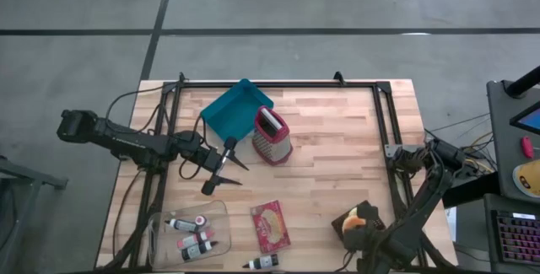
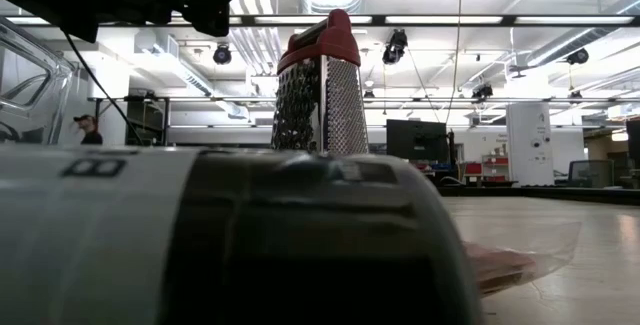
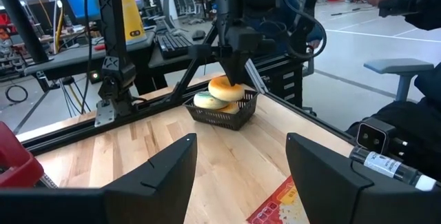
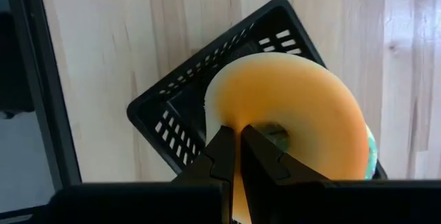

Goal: Pick & Place Food Item
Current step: Put the orange donut into the black bin

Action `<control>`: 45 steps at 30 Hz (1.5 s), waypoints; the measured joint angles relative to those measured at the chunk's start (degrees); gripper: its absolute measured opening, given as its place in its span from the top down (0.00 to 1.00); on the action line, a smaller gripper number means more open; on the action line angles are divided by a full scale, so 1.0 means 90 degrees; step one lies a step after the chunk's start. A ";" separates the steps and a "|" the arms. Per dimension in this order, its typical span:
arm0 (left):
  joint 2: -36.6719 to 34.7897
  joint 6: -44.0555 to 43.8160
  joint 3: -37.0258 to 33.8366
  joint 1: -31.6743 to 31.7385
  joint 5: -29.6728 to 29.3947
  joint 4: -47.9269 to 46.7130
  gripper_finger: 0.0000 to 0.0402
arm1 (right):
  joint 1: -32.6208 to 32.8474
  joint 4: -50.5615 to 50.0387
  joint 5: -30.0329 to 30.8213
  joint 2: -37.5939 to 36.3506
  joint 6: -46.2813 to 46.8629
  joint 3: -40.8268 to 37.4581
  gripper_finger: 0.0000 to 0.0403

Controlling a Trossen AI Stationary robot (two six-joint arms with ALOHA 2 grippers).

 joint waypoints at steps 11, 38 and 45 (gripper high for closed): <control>0.0000 0.0002 0.0000 0.0005 -0.0002 0.0000 0.43 | -0.0002 0.0013 -0.0289 0.0192 0.0039 -0.0007 0.97; -0.0002 0.0005 0.0000 0.0005 -0.0007 -0.0001 0.43 | -0.0061 -0.0037 -0.0281 0.0192 0.0206 0.0002 0.53; -0.0002 0.0002 0.0000 0.0005 -0.0007 0.0000 0.43 | -0.0061 -0.0049 -0.0281 0.0192 0.0206 0.0076 0.51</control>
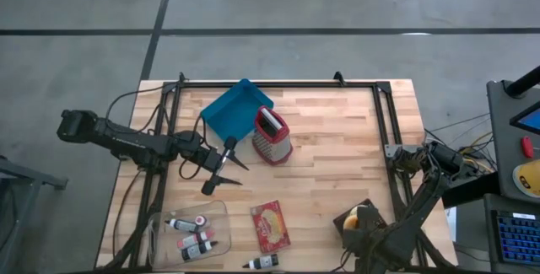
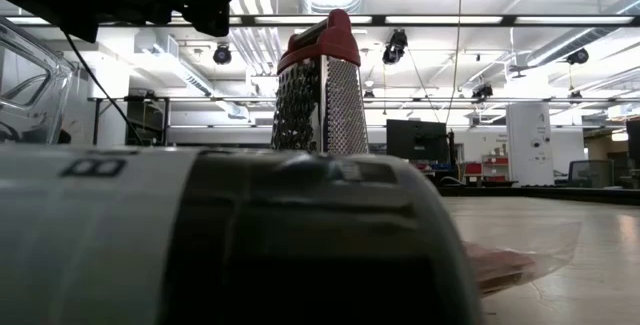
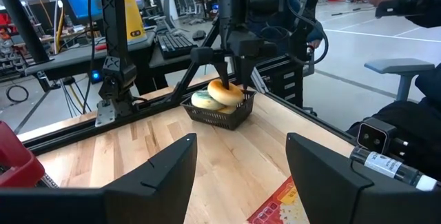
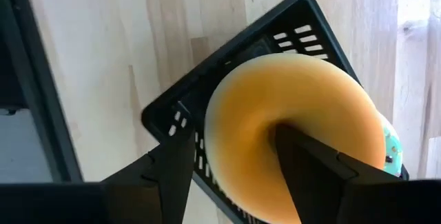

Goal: Pick & Place Food Item
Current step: Put the orange donut into the black bin, then put the popcorn bag into the blue bin

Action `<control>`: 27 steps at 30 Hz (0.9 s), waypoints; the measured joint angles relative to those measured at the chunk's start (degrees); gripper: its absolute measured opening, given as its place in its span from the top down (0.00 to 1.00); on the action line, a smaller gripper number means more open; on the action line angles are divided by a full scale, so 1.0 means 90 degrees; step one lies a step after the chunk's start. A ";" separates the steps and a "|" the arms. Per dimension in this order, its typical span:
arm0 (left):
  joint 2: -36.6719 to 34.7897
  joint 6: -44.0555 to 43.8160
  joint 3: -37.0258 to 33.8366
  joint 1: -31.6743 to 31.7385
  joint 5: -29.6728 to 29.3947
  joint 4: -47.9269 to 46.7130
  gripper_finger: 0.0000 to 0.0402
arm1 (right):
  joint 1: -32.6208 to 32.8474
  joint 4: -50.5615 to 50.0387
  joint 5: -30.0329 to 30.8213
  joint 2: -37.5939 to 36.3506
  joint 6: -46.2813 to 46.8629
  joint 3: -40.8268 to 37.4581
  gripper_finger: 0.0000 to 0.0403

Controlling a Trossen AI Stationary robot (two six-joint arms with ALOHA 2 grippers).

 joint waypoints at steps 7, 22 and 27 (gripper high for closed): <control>0.0000 0.0002 0.0000 0.0000 0.0000 0.0000 0.43 | 0.0000 -0.0083 0.0016 0.0000 0.0000 0.0137 0.51; 0.0000 0.0005 0.0000 0.0000 0.0002 -0.0001 0.43 | -0.0012 -0.0378 0.0053 -0.0024 0.0214 0.0192 0.51; 0.0000 0.0005 0.0000 0.0000 0.0002 0.0000 0.43 | -0.0019 -0.0388 0.0172 -0.0103 0.0185 0.0414 0.51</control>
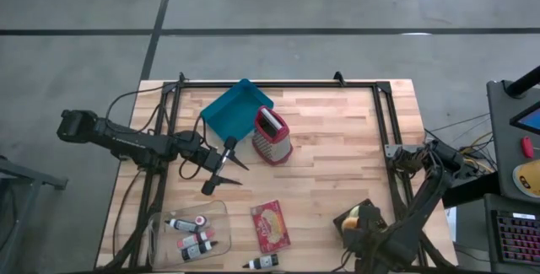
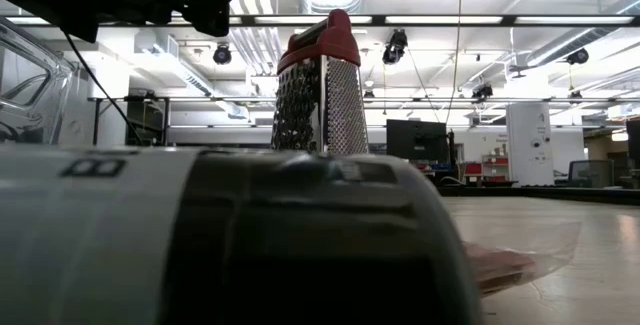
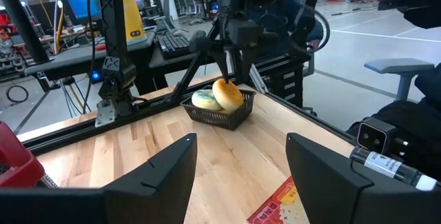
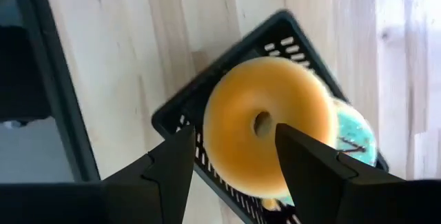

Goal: Pick & Place Food Item
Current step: Put the popcorn bag into the blue bin

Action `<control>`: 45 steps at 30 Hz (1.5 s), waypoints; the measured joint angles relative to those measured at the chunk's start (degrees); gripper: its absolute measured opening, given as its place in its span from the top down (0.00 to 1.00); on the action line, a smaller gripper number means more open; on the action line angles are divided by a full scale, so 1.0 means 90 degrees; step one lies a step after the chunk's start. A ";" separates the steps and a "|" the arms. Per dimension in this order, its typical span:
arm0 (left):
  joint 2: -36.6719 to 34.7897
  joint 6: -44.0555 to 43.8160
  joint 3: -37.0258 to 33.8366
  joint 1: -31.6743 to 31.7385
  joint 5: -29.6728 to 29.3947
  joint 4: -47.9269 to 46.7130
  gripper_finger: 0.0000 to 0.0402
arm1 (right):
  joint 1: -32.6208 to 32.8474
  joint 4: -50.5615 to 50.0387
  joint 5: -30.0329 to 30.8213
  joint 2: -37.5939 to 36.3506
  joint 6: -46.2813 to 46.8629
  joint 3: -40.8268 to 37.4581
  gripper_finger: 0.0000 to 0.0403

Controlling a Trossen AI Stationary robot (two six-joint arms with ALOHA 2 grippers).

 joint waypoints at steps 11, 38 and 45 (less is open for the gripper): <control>0.0000 0.0000 0.0000 -0.0001 0.0005 -0.0001 0.43 | 0.0084 0.0092 0.2270 -0.0154 -0.0960 0.0430 0.51; 0.0000 -0.0029 -0.0001 -0.0001 -0.0002 0.0061 0.43 | -0.0075 0.8198 0.2451 -0.0299 -0.8374 -0.0804 0.59; 0.0000 -0.0083 -0.0002 -0.0002 0.0000 0.0071 0.43 | -0.0911 1.0313 0.0918 -0.0641 -0.8986 -0.2057 0.61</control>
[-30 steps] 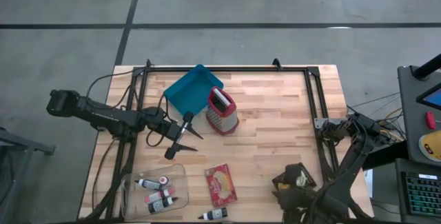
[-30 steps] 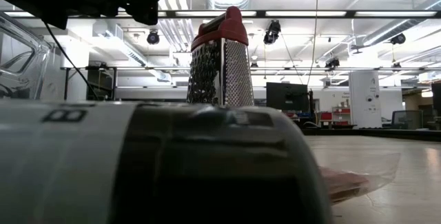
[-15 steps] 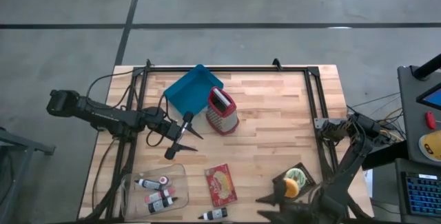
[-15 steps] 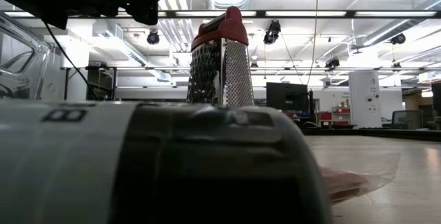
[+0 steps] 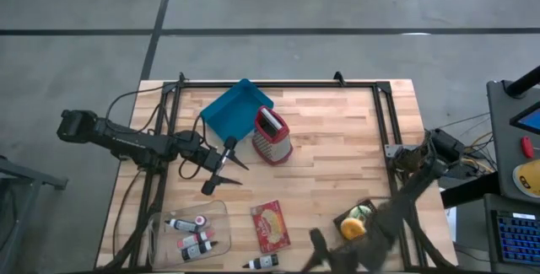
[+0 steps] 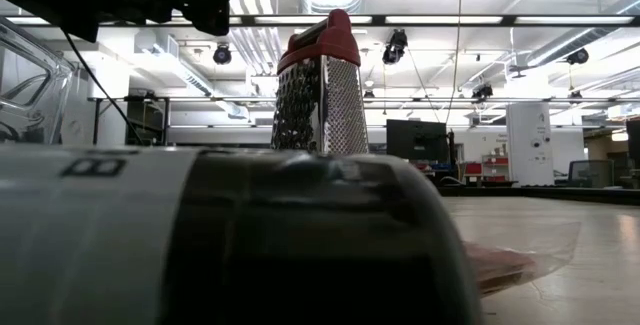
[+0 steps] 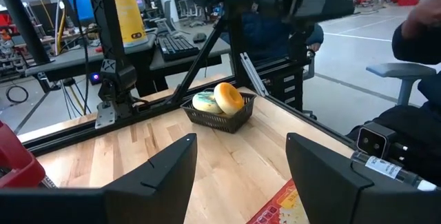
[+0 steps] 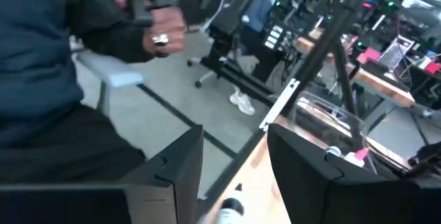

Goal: Pick & Place Food Item
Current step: Put the popcorn bag into the blue bin

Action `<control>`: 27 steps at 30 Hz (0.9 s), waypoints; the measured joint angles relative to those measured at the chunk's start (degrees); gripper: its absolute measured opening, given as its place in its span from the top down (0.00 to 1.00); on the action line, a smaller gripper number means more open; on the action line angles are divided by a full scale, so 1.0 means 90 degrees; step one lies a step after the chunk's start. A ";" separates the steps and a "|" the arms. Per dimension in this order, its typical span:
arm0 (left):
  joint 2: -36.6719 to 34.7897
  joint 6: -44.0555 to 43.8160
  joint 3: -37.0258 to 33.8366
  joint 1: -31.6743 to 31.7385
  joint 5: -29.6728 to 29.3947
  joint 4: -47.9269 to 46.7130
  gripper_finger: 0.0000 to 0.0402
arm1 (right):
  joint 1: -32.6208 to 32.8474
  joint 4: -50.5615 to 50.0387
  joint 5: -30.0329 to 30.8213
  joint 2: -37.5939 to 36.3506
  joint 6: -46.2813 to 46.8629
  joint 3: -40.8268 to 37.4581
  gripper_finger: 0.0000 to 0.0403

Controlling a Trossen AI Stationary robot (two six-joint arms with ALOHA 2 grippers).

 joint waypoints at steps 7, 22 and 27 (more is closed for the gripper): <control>0.0000 -0.0019 0.0001 0.0000 0.0010 -0.0021 0.43 | -0.1260 0.1279 -0.0984 -0.0472 -0.0198 -0.1219 0.61; 0.0000 -0.0027 -0.0047 0.0000 0.0004 -0.0184 0.43 | -0.2781 0.3037 -0.2137 -0.1294 0.0245 -0.3148 0.61; -0.0018 -0.0064 -0.0049 0.0000 -0.0155 -0.0335 0.43 | -0.2780 0.2925 -0.2148 -0.1053 0.0331 -0.3123 0.62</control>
